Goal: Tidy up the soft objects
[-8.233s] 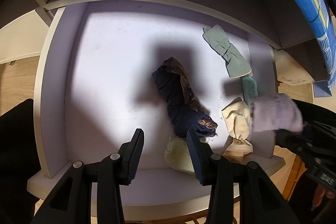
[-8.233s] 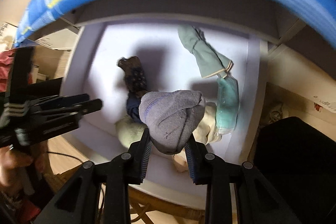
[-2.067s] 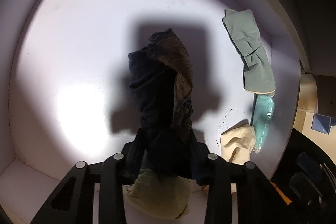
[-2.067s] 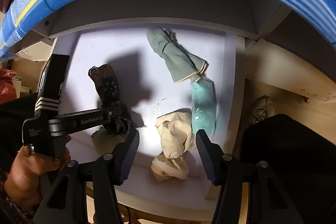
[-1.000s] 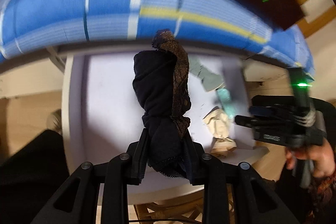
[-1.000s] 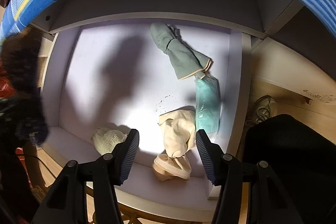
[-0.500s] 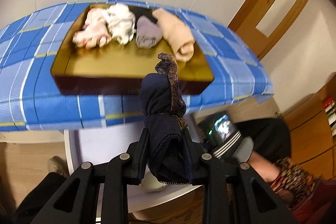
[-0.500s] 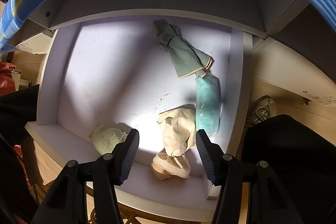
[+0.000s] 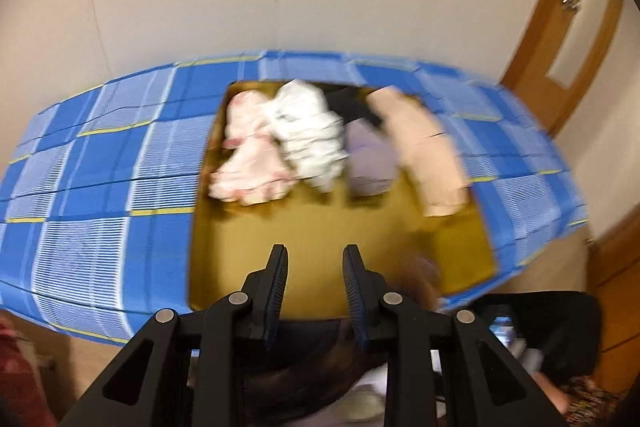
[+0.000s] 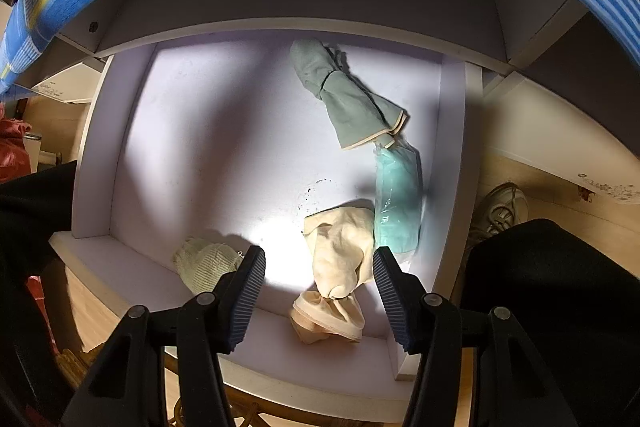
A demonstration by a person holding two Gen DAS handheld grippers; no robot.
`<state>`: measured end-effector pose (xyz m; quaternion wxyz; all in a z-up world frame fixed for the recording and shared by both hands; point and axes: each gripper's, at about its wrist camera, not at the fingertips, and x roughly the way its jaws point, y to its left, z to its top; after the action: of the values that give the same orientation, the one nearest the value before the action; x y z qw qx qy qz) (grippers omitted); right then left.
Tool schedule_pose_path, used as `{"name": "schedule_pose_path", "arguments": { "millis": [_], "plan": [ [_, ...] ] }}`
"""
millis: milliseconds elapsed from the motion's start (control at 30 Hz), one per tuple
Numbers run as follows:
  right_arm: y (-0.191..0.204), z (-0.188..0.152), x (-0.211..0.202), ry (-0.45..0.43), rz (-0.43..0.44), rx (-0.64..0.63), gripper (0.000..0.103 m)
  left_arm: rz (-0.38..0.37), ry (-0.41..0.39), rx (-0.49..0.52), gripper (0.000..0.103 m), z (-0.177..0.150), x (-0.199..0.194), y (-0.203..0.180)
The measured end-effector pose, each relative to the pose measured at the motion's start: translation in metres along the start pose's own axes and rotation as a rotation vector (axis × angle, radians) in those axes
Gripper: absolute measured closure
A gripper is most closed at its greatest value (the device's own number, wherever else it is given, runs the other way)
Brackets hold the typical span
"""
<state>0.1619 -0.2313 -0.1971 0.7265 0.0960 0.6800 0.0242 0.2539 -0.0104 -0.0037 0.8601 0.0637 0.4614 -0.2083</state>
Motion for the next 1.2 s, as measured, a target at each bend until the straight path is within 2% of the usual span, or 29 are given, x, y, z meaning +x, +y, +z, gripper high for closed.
{"name": "schedule_pose_path", "arguments": {
  "millis": [67, 200, 333, 400, 467, 533, 633, 667, 833, 933, 1033, 1200],
  "plan": [
    [0.001, 0.000, 0.000, 0.000, 0.001, -0.003, 0.046, 0.074, 0.000, -0.017, 0.075, 0.005, 0.015, 0.010],
    [0.003, 0.000, -0.001, -0.003, 0.013, -0.005, 0.046, 0.104, -0.023, -0.044, 0.075, 0.009, 0.031, 0.019],
    [0.000, -0.001, -0.001, -0.001, 0.019, 0.004, 0.046, 0.022, -0.046, -0.036, 0.070, -0.010, 0.014, 0.015],
    [-0.002, -0.001, 0.000, 0.006, 0.020, 0.018, 0.046, -0.016, -0.052, -0.032, 0.064, -0.033, 0.006, 0.009],
    [-0.001, 0.000, 0.000, 0.006, 0.023, 0.018, 0.046, -0.051, -0.029, -0.051, 0.063, -0.062, 0.006, 0.002],
    [0.002, 0.000, 0.001, 0.007, 0.018, 0.008, 0.045, -0.057, 0.027, -0.081, 0.063, -0.089, 0.019, -0.002],
    [0.004, -0.002, 0.003, 0.016, 0.018, 0.003, 0.045, -0.015, 0.170, -0.142, 0.063, -0.136, 0.062, -0.004],
    [0.003, -0.002, 0.003, 0.018, 0.018, 0.003, 0.045, 0.010, 0.239, -0.172, 0.063, -0.153, 0.082, -0.002],
    [-0.002, -0.002, 0.004, 0.027, 0.021, 0.022, 0.045, 0.183, 0.443, -0.235, 0.063, -0.203, 0.160, 0.022],
    [-0.001, -0.002, 0.005, 0.032, 0.028, 0.024, 0.044, 0.232, 0.505, -0.297, 0.063, -0.213, 0.187, 0.040],
    [0.001, -0.002, 0.007, 0.039, 0.035, 0.018, 0.044, 0.285, 0.537, -0.288, 0.063, -0.216, 0.204, 0.049],
    [0.002, -0.002, 0.011, 0.051, 0.038, 0.019, 0.044, 0.304, 0.570, -0.302, 0.063, -0.225, 0.225, 0.062]
  ]
}}
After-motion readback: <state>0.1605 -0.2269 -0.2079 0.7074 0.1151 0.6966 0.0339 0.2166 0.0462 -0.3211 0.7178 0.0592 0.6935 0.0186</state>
